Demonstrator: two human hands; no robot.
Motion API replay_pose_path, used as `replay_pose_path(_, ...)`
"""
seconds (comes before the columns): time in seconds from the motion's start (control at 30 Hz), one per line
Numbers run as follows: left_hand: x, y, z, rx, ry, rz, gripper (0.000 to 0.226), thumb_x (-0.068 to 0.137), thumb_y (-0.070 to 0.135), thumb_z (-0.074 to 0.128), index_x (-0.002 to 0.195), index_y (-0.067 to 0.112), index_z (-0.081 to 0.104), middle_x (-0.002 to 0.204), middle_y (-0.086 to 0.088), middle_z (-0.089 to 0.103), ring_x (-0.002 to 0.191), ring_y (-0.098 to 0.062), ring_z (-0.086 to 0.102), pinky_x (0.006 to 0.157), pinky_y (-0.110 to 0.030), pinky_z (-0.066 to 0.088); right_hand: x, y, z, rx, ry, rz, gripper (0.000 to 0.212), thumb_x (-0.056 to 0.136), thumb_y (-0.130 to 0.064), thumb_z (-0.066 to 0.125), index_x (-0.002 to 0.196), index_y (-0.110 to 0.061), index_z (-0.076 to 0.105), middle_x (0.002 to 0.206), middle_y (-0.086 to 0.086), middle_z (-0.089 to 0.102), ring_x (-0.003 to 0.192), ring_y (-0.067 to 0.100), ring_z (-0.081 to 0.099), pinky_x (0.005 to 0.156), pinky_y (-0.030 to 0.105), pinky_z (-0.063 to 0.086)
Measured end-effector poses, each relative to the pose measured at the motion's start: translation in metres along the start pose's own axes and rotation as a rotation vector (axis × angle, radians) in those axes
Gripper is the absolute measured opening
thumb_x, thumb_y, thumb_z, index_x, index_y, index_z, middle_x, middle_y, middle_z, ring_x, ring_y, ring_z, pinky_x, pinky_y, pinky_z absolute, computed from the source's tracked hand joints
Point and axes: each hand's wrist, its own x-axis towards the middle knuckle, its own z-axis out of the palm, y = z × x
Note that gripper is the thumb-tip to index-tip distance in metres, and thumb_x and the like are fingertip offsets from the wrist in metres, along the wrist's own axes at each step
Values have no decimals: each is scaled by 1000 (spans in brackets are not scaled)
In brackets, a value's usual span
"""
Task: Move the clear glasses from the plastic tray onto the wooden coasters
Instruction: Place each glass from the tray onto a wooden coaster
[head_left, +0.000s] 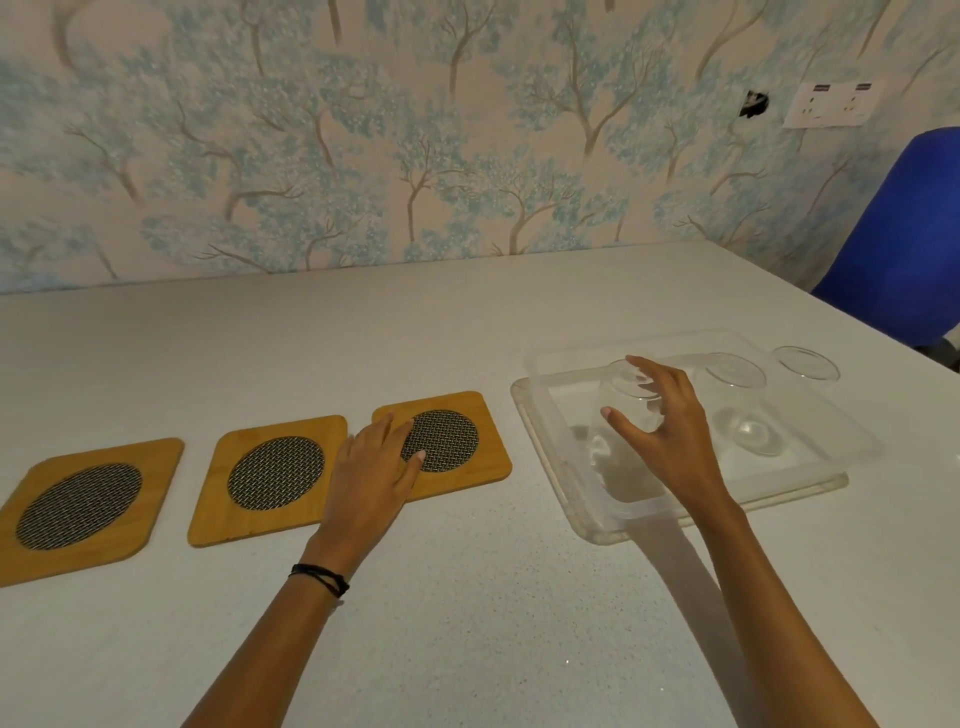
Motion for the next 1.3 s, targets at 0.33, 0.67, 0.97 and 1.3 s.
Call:
replay_pose_path(0.33,-1,-8,12,58,-21,-38,49,97,42,38,137,13,39,147,-10,39,131,-24,40,109,-49,29,3,-30,-10,37,224,-64,58,77,-30,73,129,-22,48,123,7,52,101,4,50,80,9,38)
replay_pose_path(0.67,-4,-11,13,25,-10,-87,50,97,43,34,138,14,38,148,-9,37,134,-24,35,115,-48,18,21,-101,35,159,102,-146,56,75,-29,74,126,-22,51,116,-5,52,99,-1,51,79,8,44)
replay_pose_path(0.97,-3,-12,12,45,-20,-92,52,96,42,33,140,15,34,148,-8,37,135,-23,32,116,-47,15,26,-126,111,177,-113,-125,57,73,-29,76,125,-23,52,117,-4,50,99,10,53,78,18,46)
replay_pose_path(1.3,-3,-10,9,22,-35,-96,53,96,41,34,141,13,33,148,-8,37,136,-23,32,116,-48,12,25,-123,140,186,-192,-64,57,73,-26,77,124,-23,53,124,6,51,103,19,55,78,19,44)
